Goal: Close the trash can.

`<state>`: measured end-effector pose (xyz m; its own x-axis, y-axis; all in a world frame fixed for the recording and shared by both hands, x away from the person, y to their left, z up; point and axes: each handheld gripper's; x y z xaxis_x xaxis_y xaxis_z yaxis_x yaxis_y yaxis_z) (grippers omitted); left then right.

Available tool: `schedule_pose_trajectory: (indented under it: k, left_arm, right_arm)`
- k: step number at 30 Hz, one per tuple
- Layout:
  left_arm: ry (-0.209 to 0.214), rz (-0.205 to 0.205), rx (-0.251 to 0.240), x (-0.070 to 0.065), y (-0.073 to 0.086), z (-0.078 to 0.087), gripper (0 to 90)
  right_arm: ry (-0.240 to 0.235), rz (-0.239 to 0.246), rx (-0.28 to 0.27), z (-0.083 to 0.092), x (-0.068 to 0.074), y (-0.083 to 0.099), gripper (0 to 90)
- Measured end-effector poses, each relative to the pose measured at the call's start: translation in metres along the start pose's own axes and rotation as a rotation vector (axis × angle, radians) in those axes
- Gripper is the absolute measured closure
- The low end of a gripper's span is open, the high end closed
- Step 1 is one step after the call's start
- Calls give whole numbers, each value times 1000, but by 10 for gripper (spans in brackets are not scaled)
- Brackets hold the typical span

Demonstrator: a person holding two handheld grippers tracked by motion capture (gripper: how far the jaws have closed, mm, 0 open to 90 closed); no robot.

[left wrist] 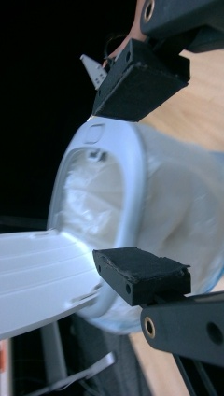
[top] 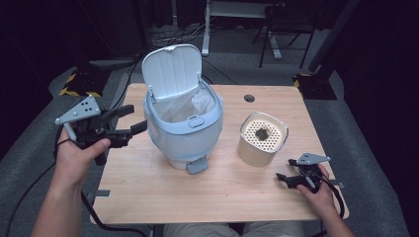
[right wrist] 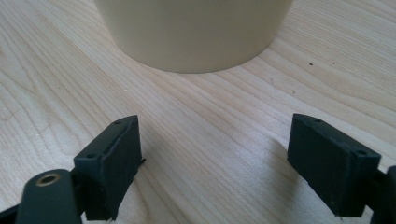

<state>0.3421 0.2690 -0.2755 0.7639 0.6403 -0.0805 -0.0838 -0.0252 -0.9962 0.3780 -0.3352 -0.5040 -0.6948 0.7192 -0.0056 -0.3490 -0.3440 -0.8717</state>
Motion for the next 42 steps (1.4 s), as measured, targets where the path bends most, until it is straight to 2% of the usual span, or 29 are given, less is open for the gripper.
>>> schedule_pose_trajectory:
  k: [4, 6, 10, 11, 12, 13, 15, 16, 19, 21, 23, 26, 32, 36, 38, 41, 42]
  left_arm:
    - [31, -18, -14, 7, -8, -7, 271]
    - [17, -20, -39, 15, -16, -11, 275]
    - [8, -13, -53, 21, -22, -15, 285]
    - [-12, -5, -69, 30, -29, -22, 285]
    - [-12, -5, -69, 30, -29, -22, 280]
    - [-22, -5, -71, 37, -31, -28, 265]
    - [-28, -8, -61, 40, -31, -31, 258]
    - [-48, -20, -37, 47, -33, -37, 258]
    - [-64, -13, -26, 55, -36, -43, 259]
    - [-67, -7, -26, 58, -37, -45, 259]
    - [-63, -3, 5, 65, -34, -48, 249]
    - [-63, 16, 16, 71, -30, -53, 245]
    - [-59, 34, -8, 73, -28, -60, 258]
    - [-72, 40, -9, 75, -25, -65, 260]
    - [-61, 43, -22, 75, -25, -66, 285]
    - [-20, 47, -36, 71, -27, -68, 294]
    - [-20, 47, -36, 71, -27, -68, 296]
  right_arm:
    - [0, 0, 0, 0, 0, 0, 176]
    - [0, 0, 0, 0, 0, 0, 176]
    - [0, 0, 0, 0, 0, 0, 176]
    - [0, 0, 0, 0, 0, 0, 176]
    - [0, 0, 0, 0, 0, 0, 176]
    - [0, 0, 0, 0, 0, 0, 176]
    - [0, 0, 0, 0, 0, 0, 177]
    - [0, 0, 0, 0, 0, 0, 176]
    - [0, 0, 0, 0, 0, 0, 176]
    - [0, 0, 0, 0, 0, 0, 176]
    - [0, 0, 0, 0, 0, 0, 177]
    - [0, 0, 0, 0, 0, 0, 176]
    - [0, 0, 0, 0, 0, 0, 176]
    - [0, 0, 0, 0, 0, 0, 176]
    - [0, 0, 0, 0, 0, 0, 176]
    - [0, 0, 0, 0, 0, 0, 176]
    - [0, 0, 0, 0, 0, 0, 176]
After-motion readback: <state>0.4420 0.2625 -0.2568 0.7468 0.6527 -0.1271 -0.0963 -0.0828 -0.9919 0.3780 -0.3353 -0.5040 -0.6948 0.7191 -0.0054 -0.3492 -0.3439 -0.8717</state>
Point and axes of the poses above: each handheld gripper's, and its own axes: z roughly backward along the jaws, y roughly out of its underside, x roughly to its left, and after that the axes turned 13 degrees about -x, right-handed
